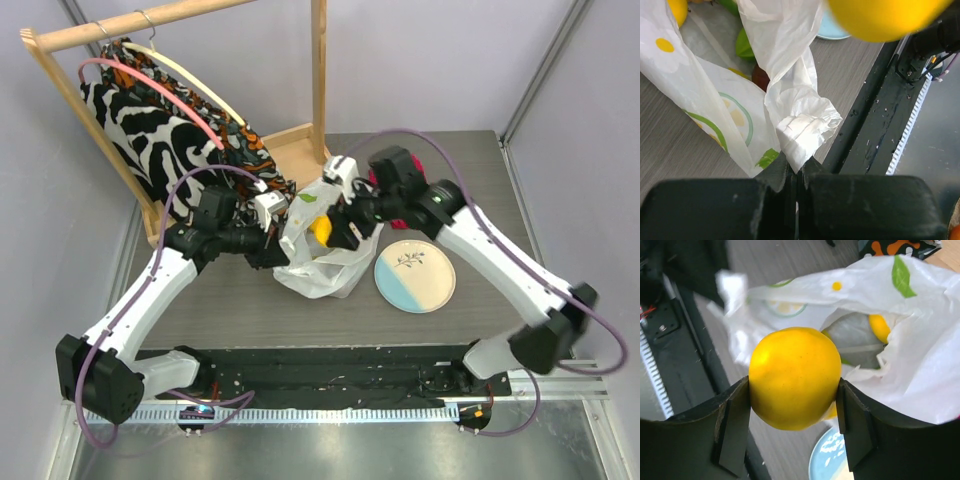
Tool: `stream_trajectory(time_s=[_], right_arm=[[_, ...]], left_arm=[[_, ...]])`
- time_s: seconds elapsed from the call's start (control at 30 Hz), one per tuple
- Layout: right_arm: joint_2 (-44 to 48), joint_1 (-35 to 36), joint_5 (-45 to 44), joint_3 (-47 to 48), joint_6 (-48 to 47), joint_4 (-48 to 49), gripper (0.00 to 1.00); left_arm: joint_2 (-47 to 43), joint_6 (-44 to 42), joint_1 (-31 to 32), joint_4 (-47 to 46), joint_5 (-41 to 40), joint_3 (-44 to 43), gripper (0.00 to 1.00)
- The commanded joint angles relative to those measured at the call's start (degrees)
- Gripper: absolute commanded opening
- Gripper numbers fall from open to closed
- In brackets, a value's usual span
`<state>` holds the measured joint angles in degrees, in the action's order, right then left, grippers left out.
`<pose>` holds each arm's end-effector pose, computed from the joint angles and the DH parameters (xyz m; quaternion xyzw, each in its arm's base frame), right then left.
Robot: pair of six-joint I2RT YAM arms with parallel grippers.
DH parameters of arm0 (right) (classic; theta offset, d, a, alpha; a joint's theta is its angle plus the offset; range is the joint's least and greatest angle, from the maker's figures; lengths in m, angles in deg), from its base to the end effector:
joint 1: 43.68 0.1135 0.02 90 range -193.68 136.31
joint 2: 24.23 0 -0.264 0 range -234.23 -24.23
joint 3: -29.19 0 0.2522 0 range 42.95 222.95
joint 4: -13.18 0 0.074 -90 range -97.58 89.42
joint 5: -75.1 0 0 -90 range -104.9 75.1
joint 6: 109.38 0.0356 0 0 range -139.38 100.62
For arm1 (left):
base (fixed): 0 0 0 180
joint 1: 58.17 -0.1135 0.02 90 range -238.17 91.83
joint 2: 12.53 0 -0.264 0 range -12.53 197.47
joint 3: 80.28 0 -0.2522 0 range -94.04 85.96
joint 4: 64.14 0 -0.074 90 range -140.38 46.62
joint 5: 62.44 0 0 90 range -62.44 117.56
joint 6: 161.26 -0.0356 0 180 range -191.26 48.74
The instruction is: Take the fake fruits out of the plastic bag
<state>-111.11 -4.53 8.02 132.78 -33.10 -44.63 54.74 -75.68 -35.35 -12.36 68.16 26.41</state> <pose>0.2453 0.2176 0.3794 -0.4708 0.7623 0.2657 0.3559 0.2116 -0.1142 0.3112 0.3316 0.8136 -0.3737 0.2974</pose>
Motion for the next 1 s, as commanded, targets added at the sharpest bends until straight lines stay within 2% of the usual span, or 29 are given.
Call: stream_trajectory(time_s=[0.0, 0.13, 0.27, 0.43, 0.7, 0.8, 0.87, 0.93, 0.97], right_arm=[[8.8, -1.4, 0.6, -7.6, -2.8, -5.4, 0.29], [18.6, -4.1, -10.1, -16.5, -5.1, -13.1, 0.27], [20.5, -11.6, -17.5, -23.9, -8.0, -14.1, 0.27], [13.3, -22.3, -16.3, -28.6, -8.9, -8.0, 0.27], [-0.3, -22.5, -17.5, -25.3, -15.3, 4.0, 0.31], [-1.9, -22.5, -17.5, -26.0, -15.2, 6.1, 0.35], [-2.7, -22.6, -17.1, -26.4, -14.4, 6.6, 0.43], [-1.4, -22.5, -15.7, -27.2, -13.3, 7.2, 0.66], [-0.4, -22.5, -13.8, -27.2, -12.7, 7.1, 0.96]], left_arm=[[-1.1, 1.4, -1.0, -3.7, 0.4, -0.7, 0.0], [-1.3, 1.7, -1.6, -4.1, 0.5, -0.7, 0.0], [-1.4, 1.8, -1.9, -4.5, 0.5, -0.9, 0.0], [-1.8, 1.9, -2.6, -4.6, 0.6, -0.6, 0.0], [-0.3, -1.5, -2.9, -2.4, 0.2, -0.8, 0.0], [0.0, -1.5, -2.9, -2.5, 0.2, -0.8, 0.0], [-0.1, -1.6, -2.9, -2.2, 0.1, -0.6, 0.0], [-0.2, -1.6, -2.9, -2.2, 0.3, -0.4, 0.0], [-0.1, -1.6, -2.9, -2.1, 0.4, -0.2, 0.0]])
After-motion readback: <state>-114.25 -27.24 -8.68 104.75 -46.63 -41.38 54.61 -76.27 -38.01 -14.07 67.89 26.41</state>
